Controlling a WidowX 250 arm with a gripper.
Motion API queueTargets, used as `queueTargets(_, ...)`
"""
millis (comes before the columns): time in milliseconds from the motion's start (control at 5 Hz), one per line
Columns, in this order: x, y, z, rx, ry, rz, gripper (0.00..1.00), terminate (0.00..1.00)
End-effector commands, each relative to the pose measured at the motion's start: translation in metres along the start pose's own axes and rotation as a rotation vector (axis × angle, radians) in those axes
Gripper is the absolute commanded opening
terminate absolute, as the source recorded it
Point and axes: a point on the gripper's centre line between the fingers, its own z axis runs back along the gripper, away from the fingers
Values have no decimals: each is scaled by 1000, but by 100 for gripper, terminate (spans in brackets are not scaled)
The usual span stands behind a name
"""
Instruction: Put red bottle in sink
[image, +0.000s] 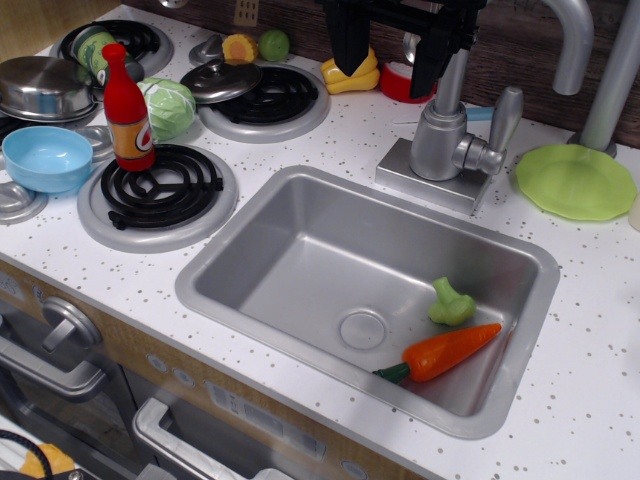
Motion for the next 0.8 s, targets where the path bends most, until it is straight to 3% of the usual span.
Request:
queueTargets(0, 0, 0, 0, 0, 0, 0, 100, 0)
queueTargets(400, -15, 76, 35, 176, 52, -46, 100, 0)
queueTargets(600, -24, 114, 36, 240, 40, -81, 100, 0)
